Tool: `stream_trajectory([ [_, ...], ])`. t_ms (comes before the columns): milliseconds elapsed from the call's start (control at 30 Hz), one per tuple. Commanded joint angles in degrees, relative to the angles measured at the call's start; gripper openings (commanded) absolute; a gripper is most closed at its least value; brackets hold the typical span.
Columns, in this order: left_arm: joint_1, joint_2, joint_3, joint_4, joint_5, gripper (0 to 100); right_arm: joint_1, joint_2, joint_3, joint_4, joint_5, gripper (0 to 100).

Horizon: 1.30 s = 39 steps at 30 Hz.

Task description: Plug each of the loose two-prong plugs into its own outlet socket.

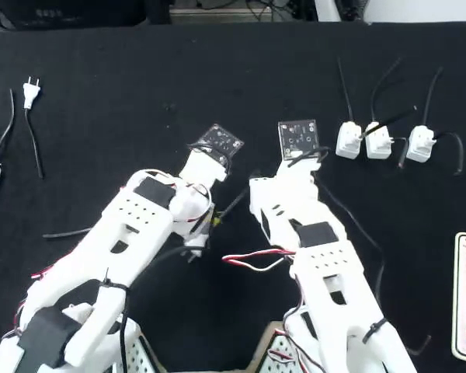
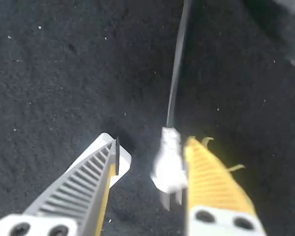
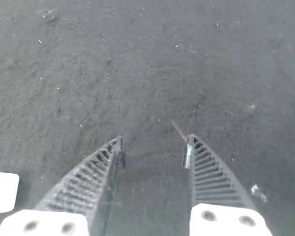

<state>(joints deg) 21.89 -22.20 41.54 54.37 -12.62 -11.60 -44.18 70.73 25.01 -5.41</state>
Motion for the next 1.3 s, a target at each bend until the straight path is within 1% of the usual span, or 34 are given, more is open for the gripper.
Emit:
stream_trajectory([
  [0,-1.19,-3.34,-1.98,2.73,-0.18,24,1.14,-1.63,-0.22,-1.41,-0.53,18.8],
  [100,-5.32,-8.09,-4.35,8.7,-4.4,23,0.7,-1.54,-0.22,-1.41,-0.53,18.8],
  [167,-10.24,-10.9,-4.44,10.55,-6.59,23,-1.05,-1.54,-0.13,-1.32,-0.09,18.9],
  [233,-16.22,-12.57,-2.33,10.46,-7.65,23,-3.87,-1.54,0.4,-1.14,0.44,18.9],
  [333,-24.31,-12.04,3.12,6.95,-8.18,23,-7.21,-1.54,0.66,-0.97,6.24,18.8],
  [400,-28.44,-11.25,8.04,1.14,-7.91,22,-8.88,-1.54,0.75,-0.97,9.23,18.8],
  [467,-30.9,-10.99,12.7,-5.19,-7.38,21,-10.99,-1.54,1.19,-0.97,11.43,18.8],
  [533,-32.04,-10.73,16.48,-10.81,-3.52,19,-13.01,-1.54,1.8,-0.97,13.8,18.8],
  [600,-32.4,-10.73,20.0,-15.21,2.37,18,-14.42,-1.54,1.89,-0.88,17.41,18.8],
  [700,-32.57,-11.25,24.13,-19.6,7.38,18,-14.95,-1.8,0.04,2.29,22.68,18.9],
  [767,-33.98,-10.9,25.63,-21.54,8.18,18,-15.65,-1.71,-3.47,8.62,25.93,18.9],
  [867,-35.82,-10.81,26.68,-23.3,8.18,18,-19.08,-1.54,-9.01,20.13,32.09,18.9],
  [933,-36.53,-10.81,26.59,-23.47,8.18,18,-21.54,-1.45,-10.42,24.18,36.66,19.0],
  [1033,-36.97,-10.73,26.24,-23.56,8.26,18,-22.59,-0.04,-11.12,25.85,39.38,19.0],
  [1167,-36.97,-10.73,26.24,-23.56,8.26,18,-22.59,5.41,-13.05,26.2,39.56,19.0],
  [1267,-36.97,-10.73,26.33,-23.56,8.26,18,-22.59,8.31,-13.23,24.62,39.56,18.8],
])
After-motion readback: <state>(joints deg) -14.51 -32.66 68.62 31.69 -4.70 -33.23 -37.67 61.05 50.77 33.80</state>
